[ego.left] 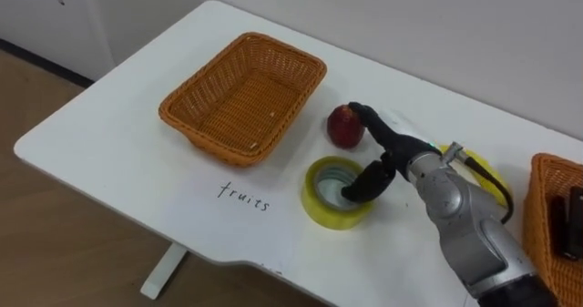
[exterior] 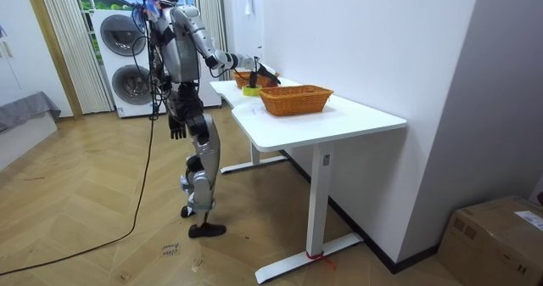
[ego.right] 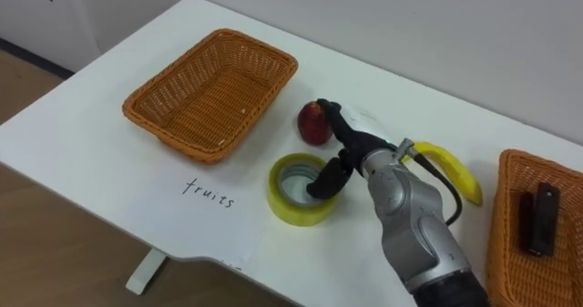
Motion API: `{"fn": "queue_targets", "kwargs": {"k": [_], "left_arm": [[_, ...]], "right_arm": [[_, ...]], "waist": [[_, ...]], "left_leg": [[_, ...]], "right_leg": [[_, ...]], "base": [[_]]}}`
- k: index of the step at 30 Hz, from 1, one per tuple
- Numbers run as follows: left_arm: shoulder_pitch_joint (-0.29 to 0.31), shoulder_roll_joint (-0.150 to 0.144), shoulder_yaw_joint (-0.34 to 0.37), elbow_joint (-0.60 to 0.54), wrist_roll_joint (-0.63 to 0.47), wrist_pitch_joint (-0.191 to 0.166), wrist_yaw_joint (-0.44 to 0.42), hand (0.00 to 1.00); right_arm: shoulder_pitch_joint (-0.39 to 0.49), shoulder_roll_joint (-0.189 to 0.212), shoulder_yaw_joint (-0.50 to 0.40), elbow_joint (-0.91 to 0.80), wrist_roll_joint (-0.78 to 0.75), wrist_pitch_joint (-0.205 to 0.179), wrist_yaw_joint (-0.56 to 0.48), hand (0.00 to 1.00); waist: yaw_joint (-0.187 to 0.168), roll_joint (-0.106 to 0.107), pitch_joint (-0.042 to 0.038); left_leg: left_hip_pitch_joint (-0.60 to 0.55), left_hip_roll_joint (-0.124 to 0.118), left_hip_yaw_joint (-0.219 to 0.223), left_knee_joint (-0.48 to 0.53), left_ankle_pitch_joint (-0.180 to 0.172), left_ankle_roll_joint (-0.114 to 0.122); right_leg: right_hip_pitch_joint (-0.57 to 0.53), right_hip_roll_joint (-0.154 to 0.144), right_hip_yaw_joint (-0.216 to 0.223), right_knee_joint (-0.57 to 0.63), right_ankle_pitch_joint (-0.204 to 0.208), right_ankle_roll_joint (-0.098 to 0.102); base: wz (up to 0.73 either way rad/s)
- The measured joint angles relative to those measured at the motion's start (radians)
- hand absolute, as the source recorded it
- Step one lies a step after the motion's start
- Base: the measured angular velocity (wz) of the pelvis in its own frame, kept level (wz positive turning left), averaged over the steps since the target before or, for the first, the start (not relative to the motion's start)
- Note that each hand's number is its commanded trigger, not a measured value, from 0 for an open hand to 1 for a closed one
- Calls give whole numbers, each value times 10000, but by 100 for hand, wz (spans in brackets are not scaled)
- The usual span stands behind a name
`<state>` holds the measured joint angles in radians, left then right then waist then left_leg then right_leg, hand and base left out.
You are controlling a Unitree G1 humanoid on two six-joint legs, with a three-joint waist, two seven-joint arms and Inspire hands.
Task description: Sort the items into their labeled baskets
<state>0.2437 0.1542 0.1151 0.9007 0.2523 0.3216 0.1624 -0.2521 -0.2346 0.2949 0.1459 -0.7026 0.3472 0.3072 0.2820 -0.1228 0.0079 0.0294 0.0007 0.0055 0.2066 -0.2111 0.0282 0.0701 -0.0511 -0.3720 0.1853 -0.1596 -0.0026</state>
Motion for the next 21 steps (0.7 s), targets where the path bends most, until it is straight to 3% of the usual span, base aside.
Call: {"fn": "queue_targets", "kwargs": {"k": [21], "left_arm": [[-128,9,-6,-9,4,450,52,0]], "right_arm": [[-142,489,86,364,-871,911,327,0]], "waist": [[22,-84,-17]], "left_leg": [[160,4,-90,4,52,-52]], "right_leg": [[183,8,-116,8,26,-30]], "base": [[1]]}}
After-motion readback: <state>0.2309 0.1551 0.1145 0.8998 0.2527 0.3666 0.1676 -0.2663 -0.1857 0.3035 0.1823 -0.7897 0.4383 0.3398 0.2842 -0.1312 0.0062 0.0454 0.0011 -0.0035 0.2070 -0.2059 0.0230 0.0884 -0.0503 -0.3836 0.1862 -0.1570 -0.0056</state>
